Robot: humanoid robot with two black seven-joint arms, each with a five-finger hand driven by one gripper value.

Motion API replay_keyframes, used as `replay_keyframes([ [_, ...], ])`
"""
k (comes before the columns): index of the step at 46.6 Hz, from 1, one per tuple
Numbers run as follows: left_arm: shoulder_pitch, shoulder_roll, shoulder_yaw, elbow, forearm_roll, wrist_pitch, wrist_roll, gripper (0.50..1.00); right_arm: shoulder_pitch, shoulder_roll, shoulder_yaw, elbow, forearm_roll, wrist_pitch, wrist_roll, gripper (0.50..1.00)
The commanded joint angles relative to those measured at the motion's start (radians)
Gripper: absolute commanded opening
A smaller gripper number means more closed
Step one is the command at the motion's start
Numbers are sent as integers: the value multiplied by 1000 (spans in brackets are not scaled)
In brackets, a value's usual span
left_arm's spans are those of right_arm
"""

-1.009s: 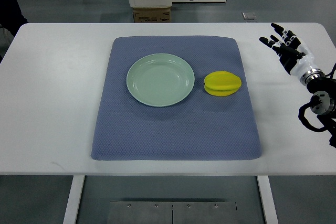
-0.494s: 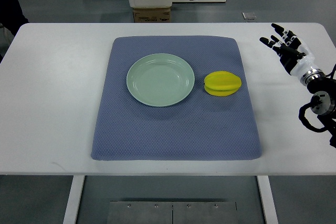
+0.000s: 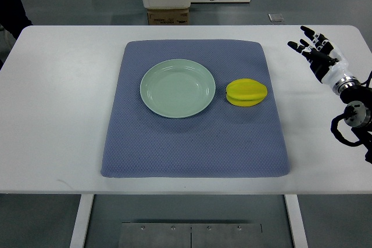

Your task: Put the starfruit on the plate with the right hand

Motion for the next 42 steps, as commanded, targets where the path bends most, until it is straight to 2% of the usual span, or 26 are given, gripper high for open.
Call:
replay_keyframes([
  [1, 0, 0, -1, 0, 0, -1, 0, 1000, 0, -1, 0, 0, 0, 0, 0, 1000],
  [13, 0, 0, 0, 0, 0, 0, 0, 1000, 3, -13, 1, 0, 0, 2, 0, 1000],
  [20, 0, 0, -1, 0, 0, -1, 0, 1000, 6, -21, 1, 0, 0, 31, 0, 1000],
  [42, 0, 0, 0, 0, 0, 0, 0, 1000, 17, -34, 29, -18, 0, 14, 6, 1000],
])
